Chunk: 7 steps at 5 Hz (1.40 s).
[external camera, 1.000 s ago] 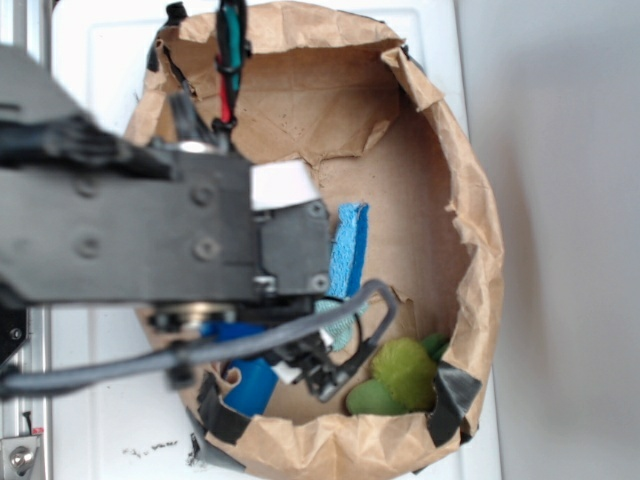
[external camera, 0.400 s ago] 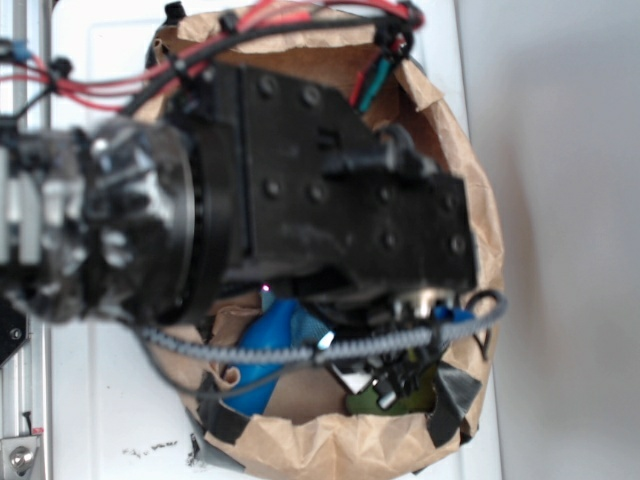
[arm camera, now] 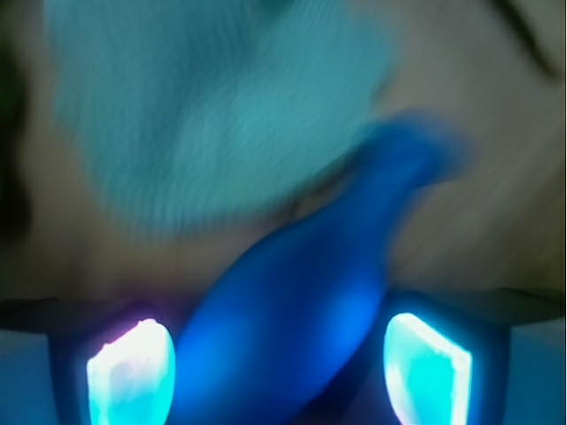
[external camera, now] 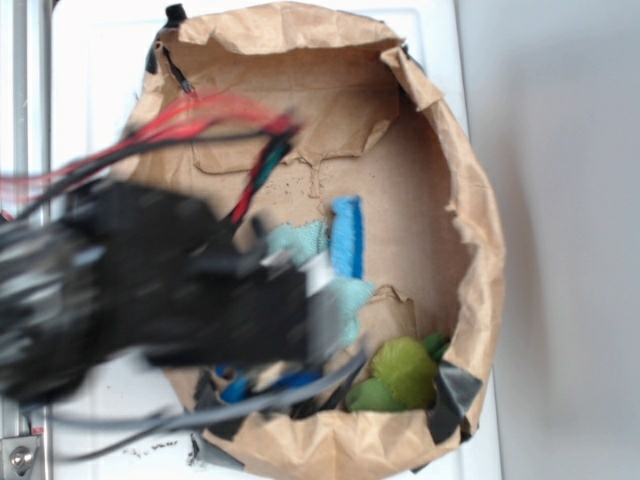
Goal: Grab the blue bottle.
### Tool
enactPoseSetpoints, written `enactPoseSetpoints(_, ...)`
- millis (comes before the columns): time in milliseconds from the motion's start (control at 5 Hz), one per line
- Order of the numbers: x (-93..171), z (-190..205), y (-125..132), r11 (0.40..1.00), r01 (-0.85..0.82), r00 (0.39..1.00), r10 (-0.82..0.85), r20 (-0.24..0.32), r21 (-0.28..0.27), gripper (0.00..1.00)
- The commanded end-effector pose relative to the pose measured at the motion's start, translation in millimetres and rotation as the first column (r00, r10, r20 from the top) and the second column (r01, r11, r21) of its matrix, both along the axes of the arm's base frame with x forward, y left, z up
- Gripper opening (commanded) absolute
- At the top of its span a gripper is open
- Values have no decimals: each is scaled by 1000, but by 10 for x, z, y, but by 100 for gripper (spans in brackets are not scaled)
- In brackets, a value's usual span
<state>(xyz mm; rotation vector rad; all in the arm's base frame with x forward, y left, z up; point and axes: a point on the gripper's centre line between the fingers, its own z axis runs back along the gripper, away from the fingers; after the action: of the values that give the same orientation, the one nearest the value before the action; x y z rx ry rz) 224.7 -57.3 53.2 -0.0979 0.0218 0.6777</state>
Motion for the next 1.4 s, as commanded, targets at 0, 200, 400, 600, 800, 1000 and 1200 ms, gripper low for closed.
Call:
enactPoseSetpoints(0, -3, 85, -11, 1000, 5, 1000, -5, 30, -7, 100)
enactPoseSetpoints(200, -3, 85, -11, 1000, 5, 1000, -5, 30, -7, 100)
enactPoseSetpoints(400, -3, 85, -11, 1000, 5, 1000, -5, 30, -7, 100)
enactPoseSetpoints(600, -3, 85, -11, 1000, 5, 1000, -5, 30, -7, 100)
enactPoseSetpoints(800, -3, 85, -11, 1000, 5, 1000, -5, 30, -7, 100)
enactPoseSetpoints(1000, 88, -5, -47, 982, -186, 980, 185, 74, 12, 100)
enactPoseSetpoints(1200, -253, -16, -16, 967, -255, 963, 251, 95, 27, 100)
